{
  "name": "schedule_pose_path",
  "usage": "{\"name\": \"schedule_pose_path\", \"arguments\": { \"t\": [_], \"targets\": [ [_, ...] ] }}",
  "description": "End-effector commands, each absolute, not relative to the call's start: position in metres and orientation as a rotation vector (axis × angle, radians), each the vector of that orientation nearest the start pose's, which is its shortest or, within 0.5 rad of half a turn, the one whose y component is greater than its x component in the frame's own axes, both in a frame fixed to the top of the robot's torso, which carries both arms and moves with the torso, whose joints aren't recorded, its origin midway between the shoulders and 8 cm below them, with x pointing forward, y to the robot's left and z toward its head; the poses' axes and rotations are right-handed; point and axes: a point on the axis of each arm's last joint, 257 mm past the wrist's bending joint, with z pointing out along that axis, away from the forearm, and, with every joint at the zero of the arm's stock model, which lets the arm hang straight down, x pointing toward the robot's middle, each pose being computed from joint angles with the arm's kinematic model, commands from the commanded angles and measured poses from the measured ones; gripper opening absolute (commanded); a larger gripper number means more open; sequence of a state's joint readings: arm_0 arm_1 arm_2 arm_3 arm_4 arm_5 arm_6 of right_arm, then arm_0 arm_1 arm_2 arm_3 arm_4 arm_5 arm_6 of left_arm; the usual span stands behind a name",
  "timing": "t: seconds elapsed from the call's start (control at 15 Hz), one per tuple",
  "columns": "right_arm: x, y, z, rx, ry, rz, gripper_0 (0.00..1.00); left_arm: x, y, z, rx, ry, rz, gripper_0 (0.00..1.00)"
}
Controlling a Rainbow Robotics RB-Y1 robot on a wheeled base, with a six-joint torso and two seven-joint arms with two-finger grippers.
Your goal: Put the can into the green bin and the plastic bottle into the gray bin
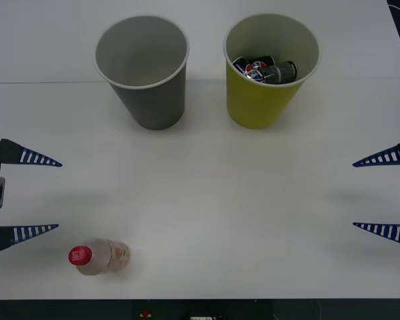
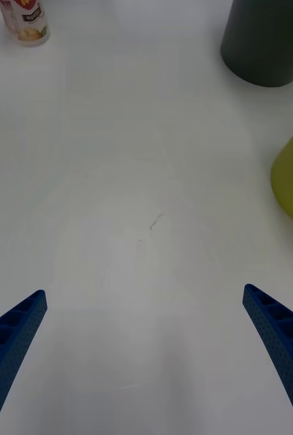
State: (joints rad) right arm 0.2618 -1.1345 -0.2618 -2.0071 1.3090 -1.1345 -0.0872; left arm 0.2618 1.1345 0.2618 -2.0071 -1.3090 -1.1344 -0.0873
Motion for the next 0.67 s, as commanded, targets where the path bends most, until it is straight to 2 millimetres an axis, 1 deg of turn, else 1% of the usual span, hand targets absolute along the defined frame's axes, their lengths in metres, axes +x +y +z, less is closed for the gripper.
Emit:
{"name": "schedule_pose_path", "arguments": {
  "t": [0.07, 0.13, 0.27, 0.4, 0.53, 0.67],
  "targets": [
    [0.341, -0.286, -0.167, -1.634, 1.596, 0.209, 1.00, 0.341, 0.286, -0.167, 1.762, 1.444, -0.118, 1.00],
    [0.341, -0.286, -0.167, -1.634, 1.596, 0.209, 1.00, 0.344, 0.284, -0.171, 1.712, 1.454, -0.133, 1.00],
    [0.341, -0.286, -0.167, -1.634, 1.596, 0.209, 1.00, 0.349, 0.284, -0.170, 1.681, 1.447, -0.114, 1.00],
    [0.341, -0.286, -0.167, -1.634, 1.596, 0.209, 1.00, 0.350, 0.284, -0.169, 1.685, 1.441, -0.106, 1.00],
    [0.341, -0.286, -0.167, -1.634, 1.596, 0.209, 1.00, 0.351, 0.289, -0.171, 1.694, 1.441, -0.095, 1.00],
    [0.341, -0.286, -0.167, -1.634, 1.596, 0.209, 1.00, 0.352, 0.296, -0.175, 1.727, 1.405, -0.071, 1.00]
  ]
}}
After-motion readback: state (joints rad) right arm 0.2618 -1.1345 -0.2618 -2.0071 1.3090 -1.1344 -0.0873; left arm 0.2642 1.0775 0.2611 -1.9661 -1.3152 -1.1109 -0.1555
